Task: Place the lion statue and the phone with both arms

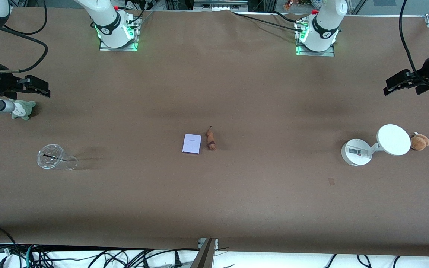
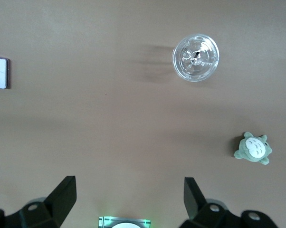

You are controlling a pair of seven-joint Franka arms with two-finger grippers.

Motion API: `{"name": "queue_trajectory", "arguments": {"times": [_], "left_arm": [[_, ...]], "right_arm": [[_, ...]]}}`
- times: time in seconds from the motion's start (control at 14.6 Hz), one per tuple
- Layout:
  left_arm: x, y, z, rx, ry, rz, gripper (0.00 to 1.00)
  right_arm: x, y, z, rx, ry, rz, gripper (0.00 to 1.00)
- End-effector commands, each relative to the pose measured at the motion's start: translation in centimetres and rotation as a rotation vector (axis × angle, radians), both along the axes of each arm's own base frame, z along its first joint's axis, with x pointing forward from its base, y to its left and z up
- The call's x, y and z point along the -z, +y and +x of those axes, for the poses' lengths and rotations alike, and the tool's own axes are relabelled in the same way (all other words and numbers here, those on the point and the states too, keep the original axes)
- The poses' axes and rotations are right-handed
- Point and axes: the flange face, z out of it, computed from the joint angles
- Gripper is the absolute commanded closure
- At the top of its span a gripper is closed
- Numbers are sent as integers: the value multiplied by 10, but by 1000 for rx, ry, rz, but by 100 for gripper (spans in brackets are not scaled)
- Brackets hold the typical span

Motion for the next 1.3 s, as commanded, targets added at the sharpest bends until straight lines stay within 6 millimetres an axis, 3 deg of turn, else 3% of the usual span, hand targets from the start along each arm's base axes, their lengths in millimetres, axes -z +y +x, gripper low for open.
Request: {"name": "queue_trajectory", "arguments": {"times": [0.0,1.23], "left_arm": [[-6,0,5,11,-7,21,0],[-11,-4,10,23,-22,23,0]], "right_arm": [[-5,-1,2,6,-6,-8,0],[-5,0,3,-6,-7,-15,0]]}}
